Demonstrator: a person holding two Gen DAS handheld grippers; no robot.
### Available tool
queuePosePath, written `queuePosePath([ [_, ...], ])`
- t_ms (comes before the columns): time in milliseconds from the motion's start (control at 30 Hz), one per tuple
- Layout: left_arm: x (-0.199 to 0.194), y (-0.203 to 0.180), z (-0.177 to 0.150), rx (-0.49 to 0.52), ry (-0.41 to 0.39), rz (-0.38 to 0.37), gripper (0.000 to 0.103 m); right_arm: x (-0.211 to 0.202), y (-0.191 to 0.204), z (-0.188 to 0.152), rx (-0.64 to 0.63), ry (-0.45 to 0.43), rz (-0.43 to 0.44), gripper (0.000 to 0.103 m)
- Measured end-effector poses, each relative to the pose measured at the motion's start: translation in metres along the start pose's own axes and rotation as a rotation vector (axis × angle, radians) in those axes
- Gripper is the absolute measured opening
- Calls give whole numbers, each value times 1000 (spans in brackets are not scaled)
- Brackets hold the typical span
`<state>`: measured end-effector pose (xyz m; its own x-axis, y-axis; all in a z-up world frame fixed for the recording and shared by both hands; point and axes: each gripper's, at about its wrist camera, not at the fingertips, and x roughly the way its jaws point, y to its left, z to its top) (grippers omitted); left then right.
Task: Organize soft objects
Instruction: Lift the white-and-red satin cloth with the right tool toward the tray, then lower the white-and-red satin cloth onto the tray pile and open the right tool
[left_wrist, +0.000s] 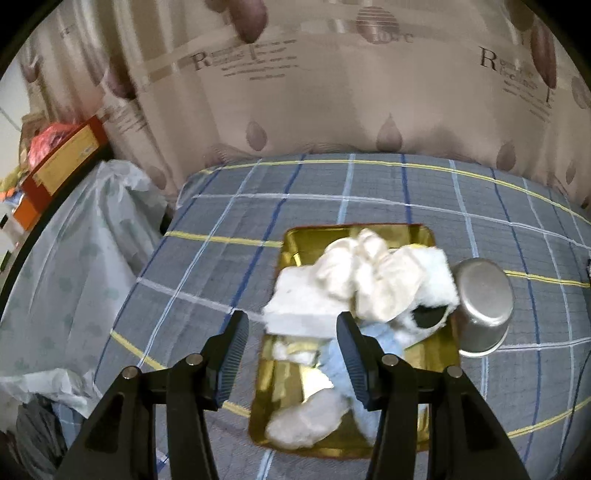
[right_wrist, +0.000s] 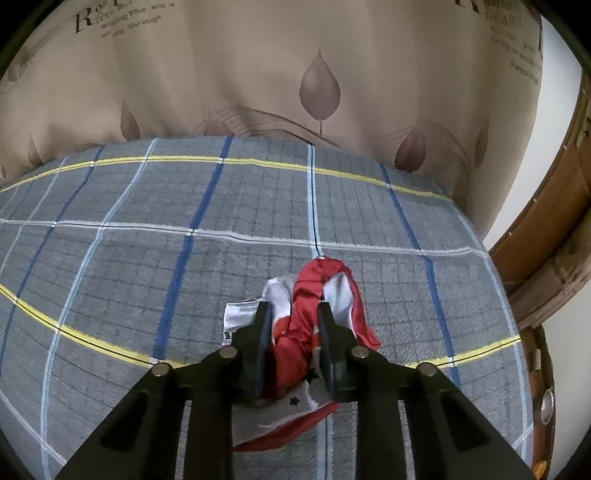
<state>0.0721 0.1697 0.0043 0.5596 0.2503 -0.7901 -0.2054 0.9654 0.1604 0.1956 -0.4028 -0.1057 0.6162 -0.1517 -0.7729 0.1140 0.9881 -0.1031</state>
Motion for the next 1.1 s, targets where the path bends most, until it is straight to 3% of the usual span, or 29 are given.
queuePosePath([
  [167,1,20,-12,-49,16,-9,51,-13,11,5,-7,-11,-4,10],
  [567,-7,37,-28,-74,-36,-8,51,-60,31,11,4,-36,82,8],
  [600,-7,38,-29,-79,-38,-13,51,-59,30,11,11,-29,79,11],
  [733,-5,40,-32,-91,-30,-18,51,-46,16,13,85,15,30,54],
  [1000,2,51,-34,-127,-19,-14,51,-10,12,5,130,107,-58,65],
  [1100,4,52,-35,-123,-16,-4,51,4,15,-4,143,141,-56,62],
])
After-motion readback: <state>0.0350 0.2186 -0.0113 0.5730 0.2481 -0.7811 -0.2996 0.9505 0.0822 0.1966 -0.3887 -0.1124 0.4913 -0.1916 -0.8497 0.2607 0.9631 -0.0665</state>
